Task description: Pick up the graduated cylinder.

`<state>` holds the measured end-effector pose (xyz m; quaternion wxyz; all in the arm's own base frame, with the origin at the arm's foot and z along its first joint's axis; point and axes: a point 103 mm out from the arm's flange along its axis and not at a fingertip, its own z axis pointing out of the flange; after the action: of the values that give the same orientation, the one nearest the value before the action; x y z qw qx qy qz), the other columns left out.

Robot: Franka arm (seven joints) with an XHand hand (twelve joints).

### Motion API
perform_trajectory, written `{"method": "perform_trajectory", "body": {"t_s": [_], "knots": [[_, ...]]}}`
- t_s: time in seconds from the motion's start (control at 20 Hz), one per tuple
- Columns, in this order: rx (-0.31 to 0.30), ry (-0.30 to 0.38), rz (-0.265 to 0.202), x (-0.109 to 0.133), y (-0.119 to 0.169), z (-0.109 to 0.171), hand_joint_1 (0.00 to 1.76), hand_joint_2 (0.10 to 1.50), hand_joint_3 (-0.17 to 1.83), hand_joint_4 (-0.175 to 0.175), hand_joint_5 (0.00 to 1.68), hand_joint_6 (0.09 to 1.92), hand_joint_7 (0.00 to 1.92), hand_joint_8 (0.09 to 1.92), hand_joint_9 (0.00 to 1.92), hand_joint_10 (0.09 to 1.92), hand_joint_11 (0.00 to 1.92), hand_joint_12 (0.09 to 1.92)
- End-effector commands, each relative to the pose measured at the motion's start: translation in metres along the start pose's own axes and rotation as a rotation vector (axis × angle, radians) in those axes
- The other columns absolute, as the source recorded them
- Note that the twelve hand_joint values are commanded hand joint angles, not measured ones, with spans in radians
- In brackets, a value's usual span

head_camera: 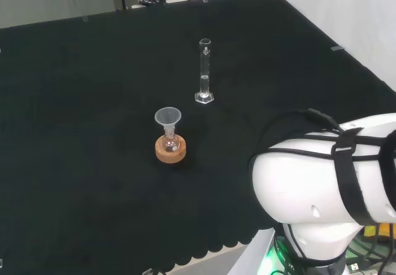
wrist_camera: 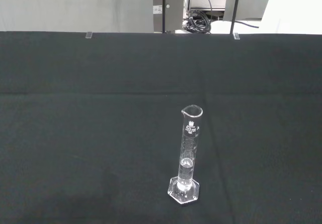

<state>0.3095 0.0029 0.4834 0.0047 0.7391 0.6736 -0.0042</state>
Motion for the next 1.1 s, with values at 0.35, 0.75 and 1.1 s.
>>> {"method": "perform_trajectory", "body": {"t_s": [0.35,0.75,1.1], "knots": [[-0.001,0.018,0.055,-0.019,0.019,0.028,0.05,1.24,0.3,-0.036,0.29,0.09,0.0,0.49,0.16,0.68,0.03,1.39],[0.008,0.076,0.017,-0.038,0.073,0.086,0.11,1.23,0.28,-0.042,0.31,0.09,0.03,0.52,0.2,0.69,0.04,1.39],[0.03,0.137,-0.01,-0.073,0.136,0.142,0.17,1.2,0.26,-0.044,0.31,0.09,0.04,0.54,0.22,0.69,0.05,1.4]]}}
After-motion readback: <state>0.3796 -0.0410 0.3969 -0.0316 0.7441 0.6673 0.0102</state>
